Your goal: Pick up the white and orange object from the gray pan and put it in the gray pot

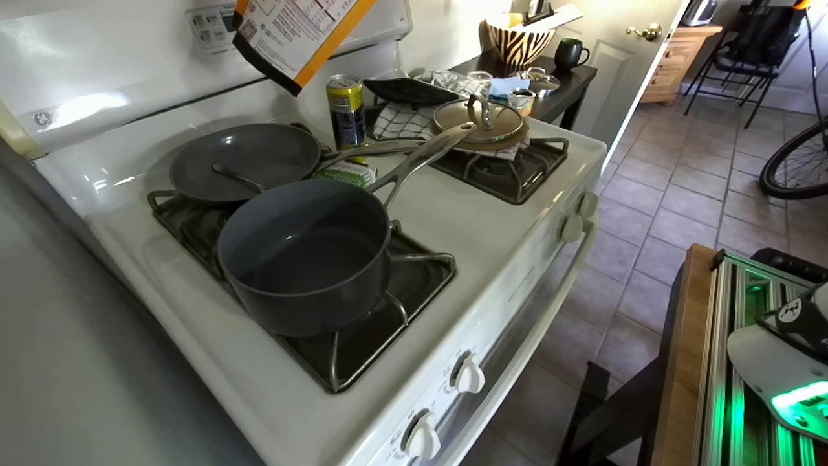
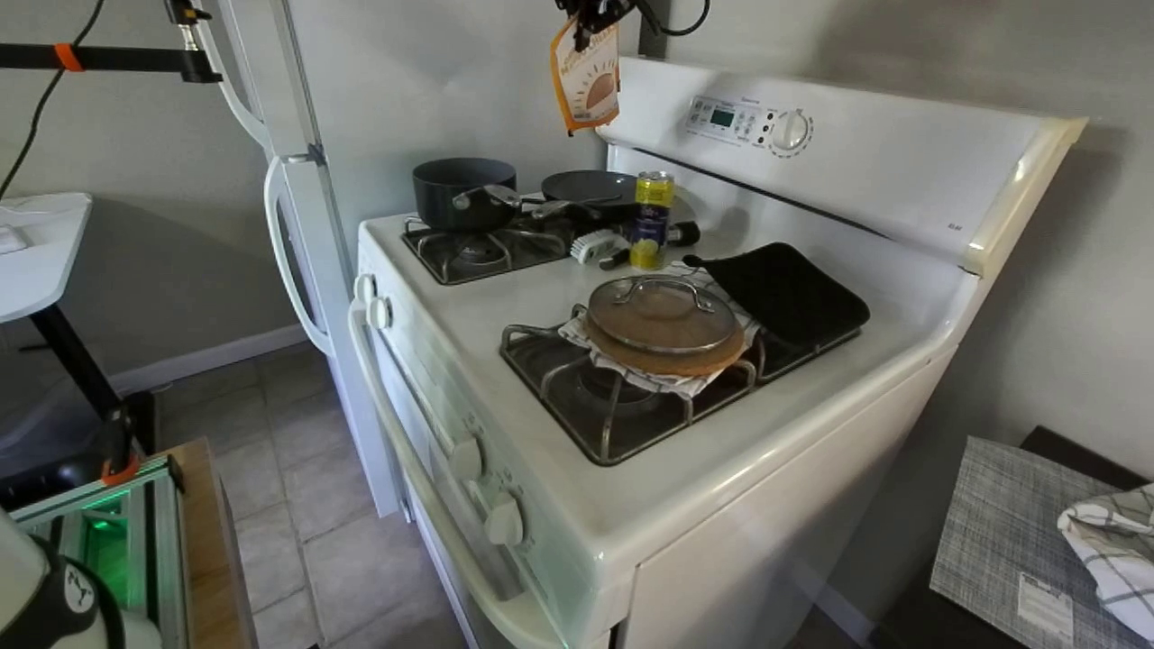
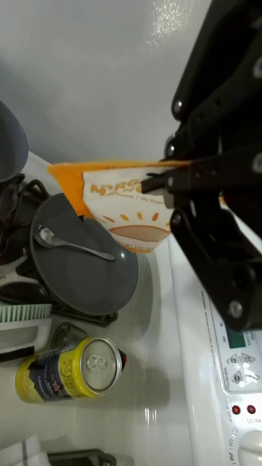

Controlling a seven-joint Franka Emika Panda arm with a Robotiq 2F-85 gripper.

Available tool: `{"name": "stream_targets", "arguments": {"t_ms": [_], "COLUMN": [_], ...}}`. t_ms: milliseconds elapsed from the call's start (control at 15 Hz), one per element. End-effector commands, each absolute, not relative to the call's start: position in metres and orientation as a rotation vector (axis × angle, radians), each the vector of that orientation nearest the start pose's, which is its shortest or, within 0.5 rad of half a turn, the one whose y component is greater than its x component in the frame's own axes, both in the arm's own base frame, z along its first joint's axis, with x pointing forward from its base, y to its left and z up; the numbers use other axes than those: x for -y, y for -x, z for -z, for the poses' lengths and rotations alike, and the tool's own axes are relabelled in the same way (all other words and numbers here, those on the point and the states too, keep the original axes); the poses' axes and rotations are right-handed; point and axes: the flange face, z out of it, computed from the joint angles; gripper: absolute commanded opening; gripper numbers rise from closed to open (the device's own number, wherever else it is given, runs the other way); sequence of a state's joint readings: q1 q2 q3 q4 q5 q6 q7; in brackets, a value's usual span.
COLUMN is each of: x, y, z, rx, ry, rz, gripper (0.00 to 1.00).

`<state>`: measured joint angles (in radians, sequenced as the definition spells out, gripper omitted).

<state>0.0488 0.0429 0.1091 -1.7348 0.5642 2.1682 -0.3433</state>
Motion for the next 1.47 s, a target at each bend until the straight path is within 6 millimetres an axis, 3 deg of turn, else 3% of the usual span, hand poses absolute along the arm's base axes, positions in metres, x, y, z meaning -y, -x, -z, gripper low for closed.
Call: {"name": "stream_targets", "arguments": {"t_ms": [0,133,333,733,867,1067,1400], "x": [-0.117,-0.122,-0.153,-0.200,-0.213,-0.230,-0.294], "y": [-0.602,-0.605,-0.602,-0.564,-0.556,-0.560,-0.589], "z": [-0.587,-0.578,-0.577,-0.636,-0.644,-0.641,-0.597], "rx": [0.350,0.354,0.540,0.865,0.943,0.993,1.157], "ry": [2.571,2.573,2.547,2.531,2.542,2.722,2.791], "rz": [0.567,0.546,0.394,0.049,-0.060,-0.128,-0.065], "gripper": [0.01,0.01,0.00,0.00,0.00,0.00,0.00]}}
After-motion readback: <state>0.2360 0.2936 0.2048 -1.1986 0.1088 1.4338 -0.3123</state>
